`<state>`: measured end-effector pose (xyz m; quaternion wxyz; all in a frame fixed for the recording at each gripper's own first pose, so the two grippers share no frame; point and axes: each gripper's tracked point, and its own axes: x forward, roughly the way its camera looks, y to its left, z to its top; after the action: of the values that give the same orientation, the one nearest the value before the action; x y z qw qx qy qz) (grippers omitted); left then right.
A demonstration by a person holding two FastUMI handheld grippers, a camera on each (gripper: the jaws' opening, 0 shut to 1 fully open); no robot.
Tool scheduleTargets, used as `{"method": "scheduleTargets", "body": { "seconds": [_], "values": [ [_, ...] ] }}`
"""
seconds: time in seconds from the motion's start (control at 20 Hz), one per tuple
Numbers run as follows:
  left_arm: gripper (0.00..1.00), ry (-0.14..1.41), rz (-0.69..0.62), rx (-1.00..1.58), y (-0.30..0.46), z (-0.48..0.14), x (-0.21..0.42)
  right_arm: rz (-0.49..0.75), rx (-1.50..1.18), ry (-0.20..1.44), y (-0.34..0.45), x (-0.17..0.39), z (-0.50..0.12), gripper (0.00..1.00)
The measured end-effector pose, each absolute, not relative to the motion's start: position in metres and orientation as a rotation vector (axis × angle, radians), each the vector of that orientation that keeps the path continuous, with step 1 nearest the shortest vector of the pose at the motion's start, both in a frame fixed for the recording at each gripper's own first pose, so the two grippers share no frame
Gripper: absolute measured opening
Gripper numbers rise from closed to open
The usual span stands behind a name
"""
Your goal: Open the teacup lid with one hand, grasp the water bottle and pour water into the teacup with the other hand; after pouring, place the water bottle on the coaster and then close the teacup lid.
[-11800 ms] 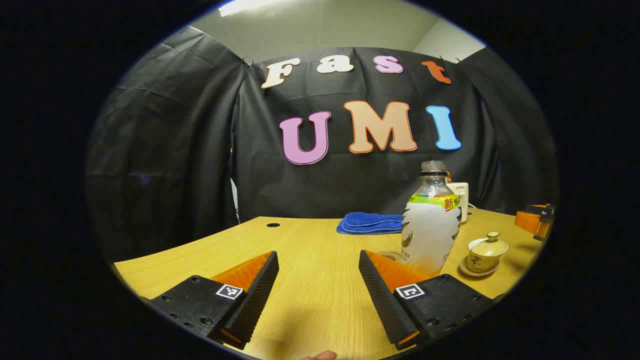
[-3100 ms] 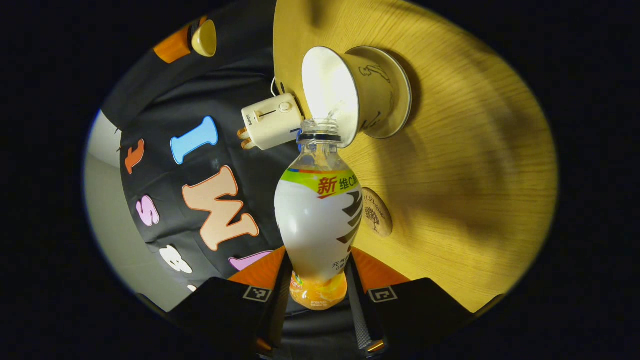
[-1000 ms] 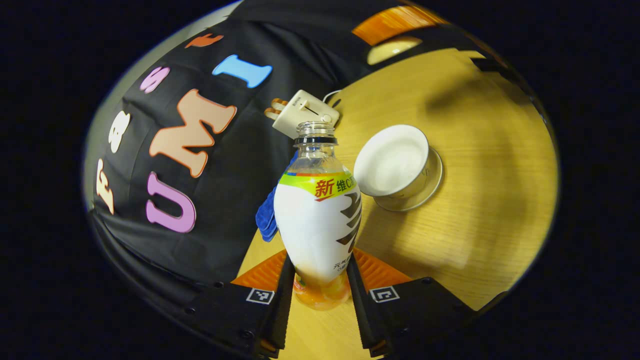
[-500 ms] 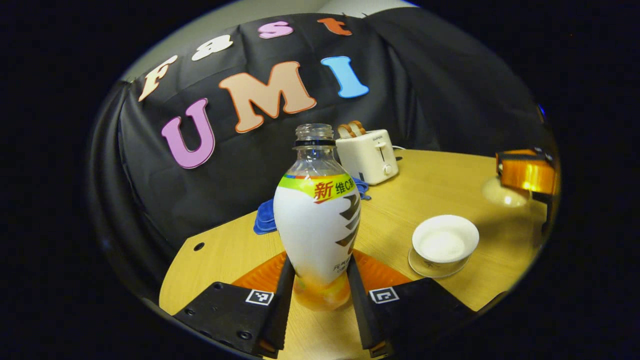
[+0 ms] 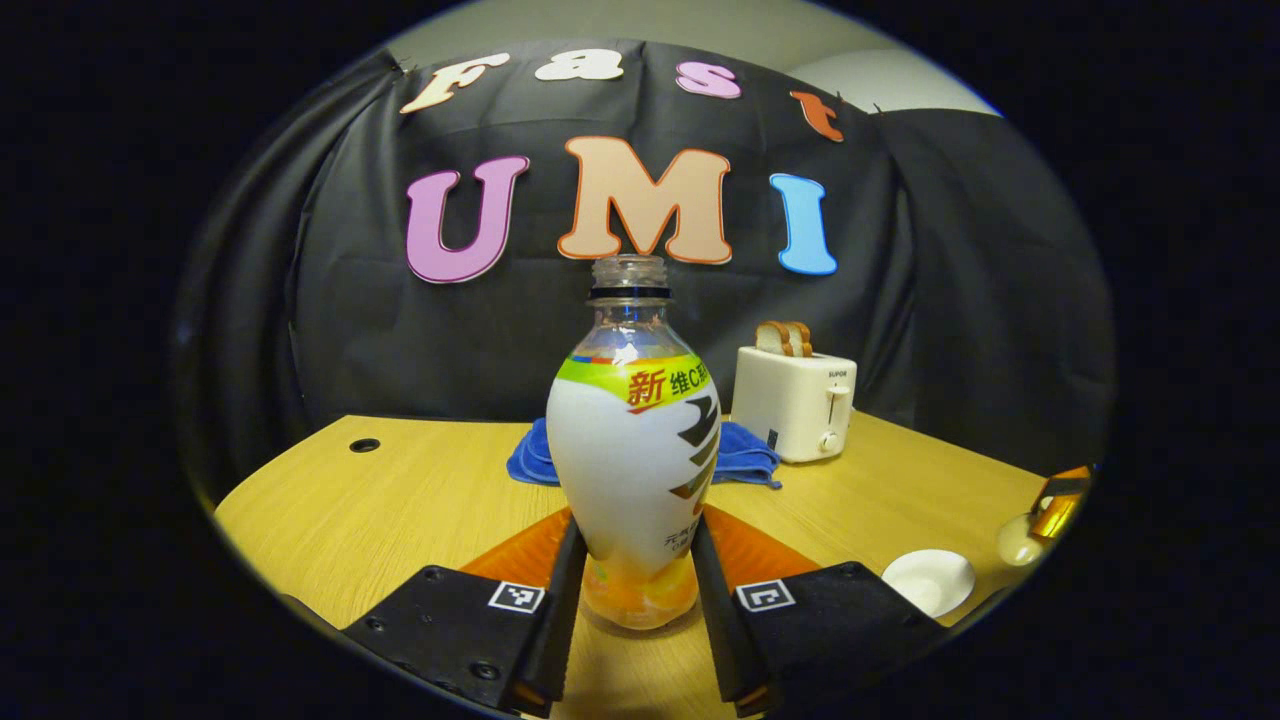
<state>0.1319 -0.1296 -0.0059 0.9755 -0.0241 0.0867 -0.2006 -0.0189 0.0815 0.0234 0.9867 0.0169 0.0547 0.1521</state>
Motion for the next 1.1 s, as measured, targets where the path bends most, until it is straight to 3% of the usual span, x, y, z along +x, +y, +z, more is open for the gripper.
{"method": "scheduleTargets", "body": {
  "seconds": [0.55, 1.1],
  "values": [
    [0.60, 0.225, -0.440, -0.042, -0.143, -0.021, 0.141, 0.309, 0.026, 0.154, 0.088, -0.005, 0.006, 0.30],
    [0.92, 0.268, -0.372, 0.006, -0.122, -0.037, 0.122, 0.349, 0.096, 0.112, 0.106, 0.015, 0.009, 0.29]
  ]
}}
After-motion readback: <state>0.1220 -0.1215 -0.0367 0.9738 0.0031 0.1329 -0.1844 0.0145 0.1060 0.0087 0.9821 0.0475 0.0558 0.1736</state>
